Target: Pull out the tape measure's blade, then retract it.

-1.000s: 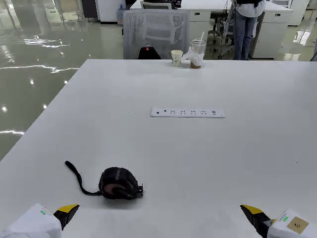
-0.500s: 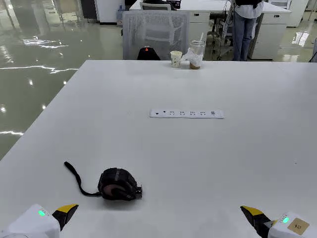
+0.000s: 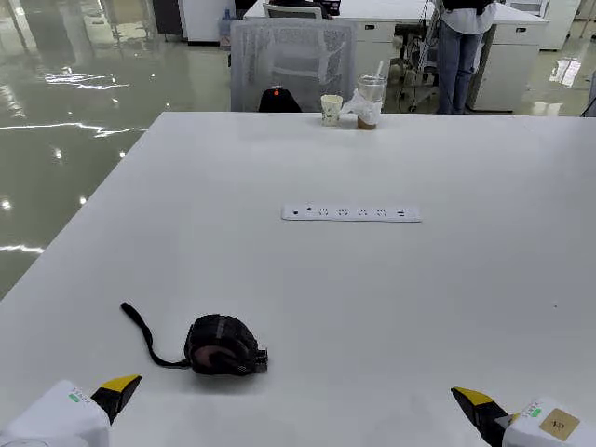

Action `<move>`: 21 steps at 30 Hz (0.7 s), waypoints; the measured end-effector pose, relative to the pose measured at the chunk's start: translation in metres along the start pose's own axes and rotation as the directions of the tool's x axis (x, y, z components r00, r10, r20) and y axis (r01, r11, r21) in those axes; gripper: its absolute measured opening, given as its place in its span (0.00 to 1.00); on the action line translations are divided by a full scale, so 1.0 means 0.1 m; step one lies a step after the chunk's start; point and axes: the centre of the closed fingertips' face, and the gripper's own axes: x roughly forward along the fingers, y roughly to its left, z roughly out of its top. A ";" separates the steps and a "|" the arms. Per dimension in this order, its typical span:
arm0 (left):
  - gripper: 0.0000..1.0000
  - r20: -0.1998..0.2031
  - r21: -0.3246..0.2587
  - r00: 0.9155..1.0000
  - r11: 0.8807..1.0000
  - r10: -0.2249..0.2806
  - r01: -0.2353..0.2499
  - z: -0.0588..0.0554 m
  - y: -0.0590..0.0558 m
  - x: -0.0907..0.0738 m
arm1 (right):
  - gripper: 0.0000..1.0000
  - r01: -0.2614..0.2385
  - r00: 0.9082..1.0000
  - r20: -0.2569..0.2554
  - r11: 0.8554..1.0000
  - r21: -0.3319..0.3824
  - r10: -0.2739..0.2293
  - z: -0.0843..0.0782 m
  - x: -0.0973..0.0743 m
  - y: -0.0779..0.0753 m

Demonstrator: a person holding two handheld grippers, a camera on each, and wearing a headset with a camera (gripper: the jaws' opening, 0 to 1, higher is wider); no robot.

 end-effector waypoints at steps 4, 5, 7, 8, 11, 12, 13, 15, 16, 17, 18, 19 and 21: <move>0.99 -0.003 0.009 1.000 1.000 -0.008 0.008 0.01 -0.02 0.00 | 0.99 -0.003 1.000 -0.005 1.000 0.001 0.003 -0.01 0.00 0.01; 0.99 -0.004 0.008 1.000 1.000 -0.008 0.008 0.00 -0.02 0.01 | 0.99 -0.002 1.000 -0.005 1.000 0.001 0.002 -0.01 0.00 0.00; 0.99 -0.006 0.013 1.000 1.000 0.001 -0.001 0.00 0.00 0.01 | 0.99 -0.001 1.000 -0.006 1.000 0.003 0.001 -0.01 0.00 0.00; 0.99 -0.007 0.005 1.000 1.000 0.004 -0.004 0.00 0.01 0.00 | 0.99 -0.001 1.000 -0.006 1.000 0.004 0.001 -0.01 0.00 0.00; 0.96 -0.006 0.002 1.000 1.000 0.006 -0.006 0.01 0.02 0.00 | 0.99 0.000 1.000 -0.004 1.000 0.004 0.000 -0.01 0.00 0.00; 0.96 -0.005 0.003 1.000 1.000 0.007 -0.007 0.01 0.02 0.00 | 0.99 0.001 1.000 -0.003 1.000 0.004 -0.001 -0.01 0.00 0.00; 0.96 -0.006 0.004 1.000 1.000 0.009 -0.009 0.01 0.03 0.00 | 0.99 0.000 1.000 -0.003 1.000 0.004 0.000 -0.01 0.00 0.00; 0.95 -0.004 -0.003 1.000 1.000 0.007 -0.007 0.01 0.03 -0.01 | 0.99 -0.001 1.000 -0.004 1.000 0.004 0.001 -0.01 0.00 0.00; 0.94 -0.008 -0.007 1.000 1.000 0.007 -0.007 0.00 0.03 -0.01 | 0.99 -0.001 1.000 -0.004 1.000 0.003 0.001 -0.01 0.00 0.00; 0.94 -0.009 -0.007 1.000 1.000 0.006 -0.006 0.00 0.03 -0.01 | 0.99 -0.002 1.000 -0.004 1.000 0.003 0.002 -0.01 0.00 0.00; 0.94 -0.007 -0.005 1.000 1.000 0.010 -0.010 0.01 0.04 -0.01 | 0.99 -0.002 1.000 -0.003 1.000 0.004 0.002 -0.01 0.00 0.00; 0.94 -0.009 -0.007 1.000 1.000 0.008 -0.008 0.00 0.04 -0.01 | 0.99 0.000 1.000 -0.003 1.000 0.003 0.000 -0.01 0.00 0.00; 0.94 -0.011 -0.008 1.000 1.000 0.008 -0.008 0.00 0.04 -0.01 | 0.99 0.000 1.000 -0.003 1.000 0.004 0.000 0.00 0.00 0.00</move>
